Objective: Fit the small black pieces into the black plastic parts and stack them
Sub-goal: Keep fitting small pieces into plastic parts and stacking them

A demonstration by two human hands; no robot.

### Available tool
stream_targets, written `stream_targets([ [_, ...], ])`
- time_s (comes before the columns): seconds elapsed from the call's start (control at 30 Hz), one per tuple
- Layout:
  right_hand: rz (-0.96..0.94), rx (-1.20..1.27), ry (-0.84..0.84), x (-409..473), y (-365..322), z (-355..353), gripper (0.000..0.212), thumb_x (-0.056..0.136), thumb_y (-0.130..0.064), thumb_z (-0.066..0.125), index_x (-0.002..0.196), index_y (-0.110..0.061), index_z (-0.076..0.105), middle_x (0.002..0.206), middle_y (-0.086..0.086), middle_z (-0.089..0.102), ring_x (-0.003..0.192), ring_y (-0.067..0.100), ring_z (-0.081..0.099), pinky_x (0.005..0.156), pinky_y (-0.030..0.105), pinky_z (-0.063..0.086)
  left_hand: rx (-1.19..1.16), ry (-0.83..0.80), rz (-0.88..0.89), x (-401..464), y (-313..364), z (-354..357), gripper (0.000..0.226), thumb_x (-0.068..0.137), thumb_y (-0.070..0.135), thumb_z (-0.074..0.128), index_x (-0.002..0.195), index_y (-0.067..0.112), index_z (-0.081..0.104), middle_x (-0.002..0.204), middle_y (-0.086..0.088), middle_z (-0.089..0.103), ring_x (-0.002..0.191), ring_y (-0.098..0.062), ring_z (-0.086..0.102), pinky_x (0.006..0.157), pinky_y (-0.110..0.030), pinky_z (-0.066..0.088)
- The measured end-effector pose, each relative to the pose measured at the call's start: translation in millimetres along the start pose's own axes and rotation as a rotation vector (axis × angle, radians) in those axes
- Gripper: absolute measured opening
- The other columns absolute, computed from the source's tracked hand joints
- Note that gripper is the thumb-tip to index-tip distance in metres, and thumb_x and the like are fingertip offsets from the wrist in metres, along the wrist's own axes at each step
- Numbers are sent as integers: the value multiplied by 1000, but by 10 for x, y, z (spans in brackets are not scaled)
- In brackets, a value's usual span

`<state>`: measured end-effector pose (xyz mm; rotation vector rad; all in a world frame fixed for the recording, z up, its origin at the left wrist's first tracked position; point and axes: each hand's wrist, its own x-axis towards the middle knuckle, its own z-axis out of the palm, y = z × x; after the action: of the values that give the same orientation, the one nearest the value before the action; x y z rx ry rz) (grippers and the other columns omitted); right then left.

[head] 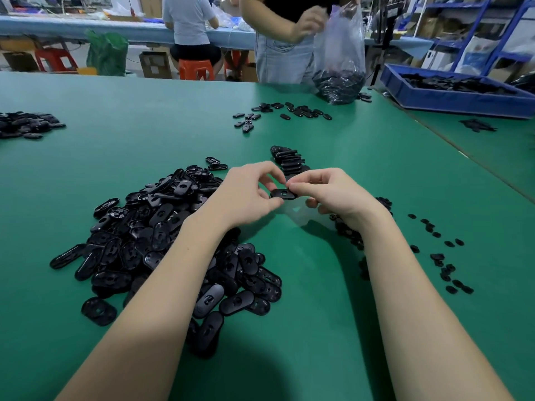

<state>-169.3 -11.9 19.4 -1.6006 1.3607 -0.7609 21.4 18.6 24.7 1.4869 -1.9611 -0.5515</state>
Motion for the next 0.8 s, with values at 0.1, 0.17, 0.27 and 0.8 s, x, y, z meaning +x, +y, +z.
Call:
stream_targets([
  [0.1, -17, -149, 1, -18, -61, -78, 10, 94, -35, 70, 96, -27, 76, 82, -17, 75, 54, 4, 56, 52, 17, 43, 83, 2, 22, 13, -2, 31, 18, 82, 22, 78, 92, 33, 68, 86, 17, 64, 67, -9, 67, 67, -6, 41],
  [0.17, -15, -288, 52, -28, -98, -177, 12, 94, -36, 66, 92, -28, 75, 83, -18, 77, 59, 7, 59, 60, 23, 46, 103, 7, 17, 16, -11, 48, 19, 80, 23, 79, 90, 35, 67, 86, 18, 65, 68, -10, 67, 73, -16, 46],
  [0.27, 49, -538, 124, -56, -79, -341, 10, 87, -34, 69, 80, -31, 75, 84, -14, 76, 84, 10, 67, 78, 29, 54, 107, 19, 17, 17, -25, 66, 21, 78, 24, 79, 89, 36, 66, 86, 19, 65, 68, -11, 67, 76, -20, 49],
  [0.8, 199, -618, 132, -130, -83, -345, 2, 80, -33, 79, 80, -32, 78, 95, -5, 75, 93, 16, 66, 84, 30, 53, 109, 35, 7, 31, -58, 97, 20, 75, 26, 77, 85, 38, 64, 84, 18, 65, 69, -11, 65, 83, -33, 55],
])
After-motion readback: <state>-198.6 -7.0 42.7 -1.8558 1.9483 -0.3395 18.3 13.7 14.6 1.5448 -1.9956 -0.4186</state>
